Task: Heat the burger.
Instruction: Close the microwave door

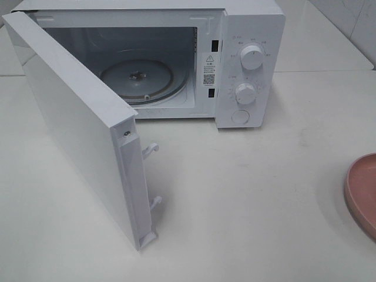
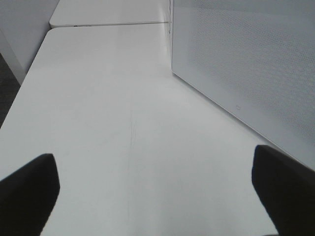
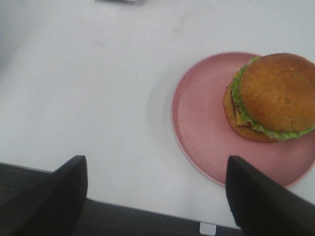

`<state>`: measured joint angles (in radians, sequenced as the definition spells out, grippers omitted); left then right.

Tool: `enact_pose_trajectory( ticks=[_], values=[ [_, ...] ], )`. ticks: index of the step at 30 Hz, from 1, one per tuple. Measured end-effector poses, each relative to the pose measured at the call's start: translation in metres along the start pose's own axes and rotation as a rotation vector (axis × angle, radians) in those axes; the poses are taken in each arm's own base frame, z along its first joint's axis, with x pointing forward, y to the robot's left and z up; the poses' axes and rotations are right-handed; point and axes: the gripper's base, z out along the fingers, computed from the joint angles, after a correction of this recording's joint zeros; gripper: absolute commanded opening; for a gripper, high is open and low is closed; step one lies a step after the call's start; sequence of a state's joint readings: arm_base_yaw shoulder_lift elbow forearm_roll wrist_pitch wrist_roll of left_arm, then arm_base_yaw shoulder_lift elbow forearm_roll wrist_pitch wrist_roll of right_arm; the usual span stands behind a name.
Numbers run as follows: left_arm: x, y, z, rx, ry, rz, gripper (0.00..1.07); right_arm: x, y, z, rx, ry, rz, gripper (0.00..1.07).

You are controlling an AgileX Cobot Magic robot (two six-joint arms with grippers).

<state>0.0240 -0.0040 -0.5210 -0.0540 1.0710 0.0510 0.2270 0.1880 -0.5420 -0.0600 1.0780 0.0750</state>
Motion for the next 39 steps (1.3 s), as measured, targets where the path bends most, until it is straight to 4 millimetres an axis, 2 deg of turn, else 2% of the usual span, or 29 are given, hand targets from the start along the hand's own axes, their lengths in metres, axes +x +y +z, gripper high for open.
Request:
enact_pose_trajectory(
  ticks=[4, 12, 39],
  values=[
    [0.000, 0.000, 0.000, 0.000, 0.000, 0.000, 1.00, 0.008, 0.000, -0.009, 0.022, -0.090, 0.038, 0.76],
    [0.000, 0.000, 0.000, 0.000, 0.000, 0.000, 1.00, 0.020, 0.002, -0.013, 0.047, -0.212, 0.077, 0.76],
    [0.000, 0.000, 0.000, 0.000, 0.000, 0.000, 1.00, 0.020, 0.003, -0.012, 0.052, -0.216, 0.072, 0.76]
  ],
)
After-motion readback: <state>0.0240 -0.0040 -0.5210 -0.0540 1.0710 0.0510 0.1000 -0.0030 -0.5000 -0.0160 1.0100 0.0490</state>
